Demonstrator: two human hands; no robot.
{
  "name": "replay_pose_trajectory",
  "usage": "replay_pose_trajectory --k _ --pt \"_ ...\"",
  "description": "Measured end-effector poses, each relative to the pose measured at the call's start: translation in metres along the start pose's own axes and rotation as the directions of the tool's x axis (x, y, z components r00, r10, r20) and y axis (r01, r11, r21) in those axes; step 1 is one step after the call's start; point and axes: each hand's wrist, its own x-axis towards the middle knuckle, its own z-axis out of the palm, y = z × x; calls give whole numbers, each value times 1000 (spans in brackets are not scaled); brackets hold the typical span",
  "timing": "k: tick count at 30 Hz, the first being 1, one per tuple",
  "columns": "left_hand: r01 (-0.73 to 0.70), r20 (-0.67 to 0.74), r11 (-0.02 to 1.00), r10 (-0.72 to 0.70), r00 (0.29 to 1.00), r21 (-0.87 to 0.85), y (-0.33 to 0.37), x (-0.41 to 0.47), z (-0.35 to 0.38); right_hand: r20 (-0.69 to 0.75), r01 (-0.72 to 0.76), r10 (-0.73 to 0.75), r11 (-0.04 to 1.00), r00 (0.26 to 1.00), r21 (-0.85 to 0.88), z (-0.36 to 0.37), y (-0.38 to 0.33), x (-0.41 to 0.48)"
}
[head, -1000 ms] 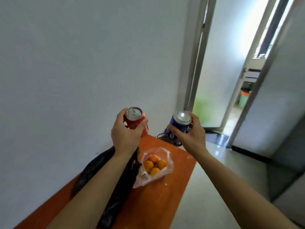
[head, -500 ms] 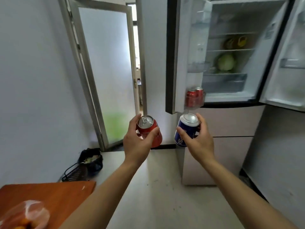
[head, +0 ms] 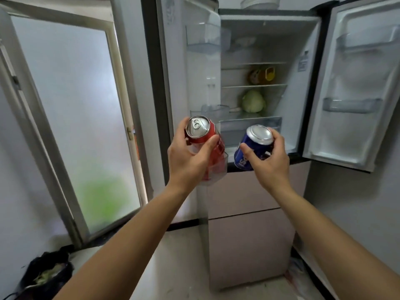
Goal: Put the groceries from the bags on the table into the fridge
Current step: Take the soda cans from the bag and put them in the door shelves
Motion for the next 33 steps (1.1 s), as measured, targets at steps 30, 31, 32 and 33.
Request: replay_pose_trajectory --k 30,31,32,33 --pt "-58 -138 763 190 972 644 -94 206 114 330 148 -262 931 907 333 135 93 268" --pt "-47 -141 758 181 973 651 -93 206 116 348 151 -269 932 898 330 136 95 269" --pt "-41 -145 752 179 973 658 -93 206 117 360 144 -268 931 894 335 136 96 269" --pt "-39 -149 747 183 972 663 -93 206 118 366 134 -263 930 892 342 137 96 270"
